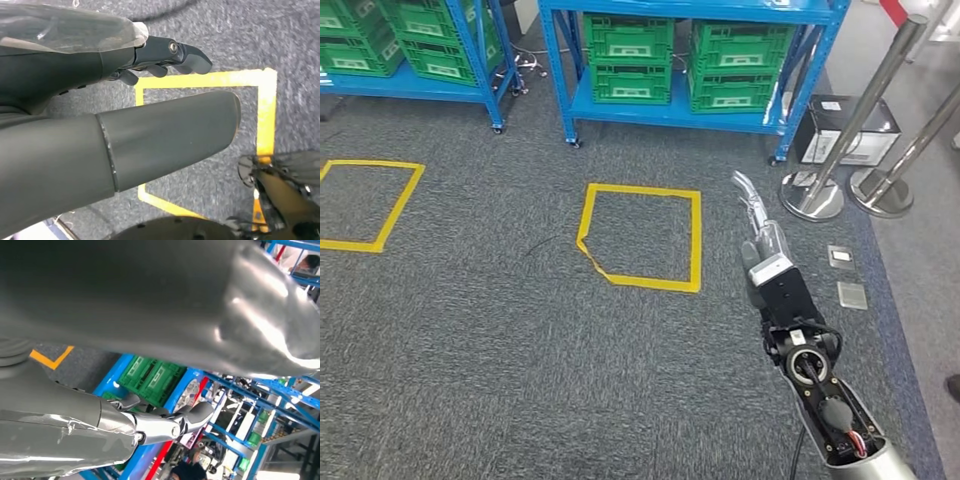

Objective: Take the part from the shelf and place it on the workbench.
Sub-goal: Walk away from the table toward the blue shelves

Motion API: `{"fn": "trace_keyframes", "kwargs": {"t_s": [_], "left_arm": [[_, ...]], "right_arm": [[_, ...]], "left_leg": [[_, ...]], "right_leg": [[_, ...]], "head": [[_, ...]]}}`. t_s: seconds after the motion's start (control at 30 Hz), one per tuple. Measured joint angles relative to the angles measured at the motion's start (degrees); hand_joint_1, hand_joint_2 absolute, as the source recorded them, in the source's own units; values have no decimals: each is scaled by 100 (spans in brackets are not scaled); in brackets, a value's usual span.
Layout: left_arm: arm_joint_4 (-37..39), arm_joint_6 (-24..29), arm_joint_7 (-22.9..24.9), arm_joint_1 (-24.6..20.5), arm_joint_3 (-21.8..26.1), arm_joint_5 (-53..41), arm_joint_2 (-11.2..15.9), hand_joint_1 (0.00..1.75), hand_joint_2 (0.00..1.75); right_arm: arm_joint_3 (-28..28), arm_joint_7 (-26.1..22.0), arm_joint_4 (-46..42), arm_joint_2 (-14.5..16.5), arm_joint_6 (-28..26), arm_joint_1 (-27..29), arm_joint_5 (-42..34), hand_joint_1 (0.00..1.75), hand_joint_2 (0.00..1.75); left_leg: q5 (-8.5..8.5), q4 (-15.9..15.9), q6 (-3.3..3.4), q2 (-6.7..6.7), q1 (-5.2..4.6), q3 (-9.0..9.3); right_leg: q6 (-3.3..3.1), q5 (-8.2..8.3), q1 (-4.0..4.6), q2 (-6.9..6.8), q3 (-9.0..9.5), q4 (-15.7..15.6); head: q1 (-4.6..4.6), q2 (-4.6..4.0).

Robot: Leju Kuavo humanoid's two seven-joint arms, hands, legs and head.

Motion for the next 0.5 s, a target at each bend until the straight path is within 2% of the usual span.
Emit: {"fn": "trace_keyframes", "kwargs": {"t_s": [0.03,0.1,0.13,0.17,0.2,0.27,0.33,0.37,0.43,0.47,0.5], "left_arm": [[0,-1,1,3,-1,-1,-5,0,0],[1,-3,3,11,-1,-4,-20,0,0],[1,-3,3,9,-1,-7,-25,0,0],[2,-3,4,5,-1,-10,-25,0,0],[2,-3,4,4,-1,-15,-22,0,0],[2,2,4,-3,-1,-32,-13,0,0],[2,9,2,-13,-1,-49,-10,0,0],[2,11,2,-20,-1,-53,-10,0,0],[2,12,1,-28,-2,-56,-13,0,0],[2,12,1,-27,-3,-57,-15,0,0],[2,12,1,-24,-3,-58,-17,0,0]], "right_arm": [[-1,2,3,0,16,4,-10,0,0],[-4,3,7,0,40,4,-21,0,0],[-4,3,11,0,45,0,-27,0,0],[-4,4,17,0,53,-5,-41,0,0],[-4,5,22,0,62,-7,-58,0,0],[-3,3,25,0,82,-8,-82,0,0],[-2,-2,21,0,91,-10,-83,0,0],[-2,-3,20,0,93,-12,-83,0,0],[-2,-4,20,0,93,-12,-83,0,0],[-1,-3,21,0,94,-8,-83,0,0],[-1,-3,21,0,95,-5,-83,0,0]], "left_leg": [[-58,0,-10,9,2,83],[-175,1,-46,41,4,249],[-221,9,-73,59,1,306],[-261,16,-107,84,-7,334],[-290,28,-144,116,-17,350],[-336,30,-207,182,-34,374],[-455,229,-256,167,-24,305],[-583,517,-280,139,-14,156],[-894,1342,-315,91,-4,-325],[-982,1675,-320,83,-3,-556],[-963,1815,-312,75,-4,-703]], "right_leg": [[3,159,-6,-11,-43,-161],[-1,779,-12,-106,60,-850],[-21,976,1,-179,104,-1152],[-60,1104,17,-240,134,-1328],[-109,1127,34,-265,129,-1385],[-208,1162,35,-189,153,-1392],[-254,1187,14,-90,205,-1419],[-266,1190,7,-47,226,-1434],[-289,1179,16,31,235,-1437],[-302,1169,24,81,240,-1438],[-312,1159,33,136,251,-1438]], "head": [[24,0],[72,0],[83,0],[95,0],[93,0],[74,0],[3,0],[-44,0],[-115,0],[-128,0],[-132,0]]}}
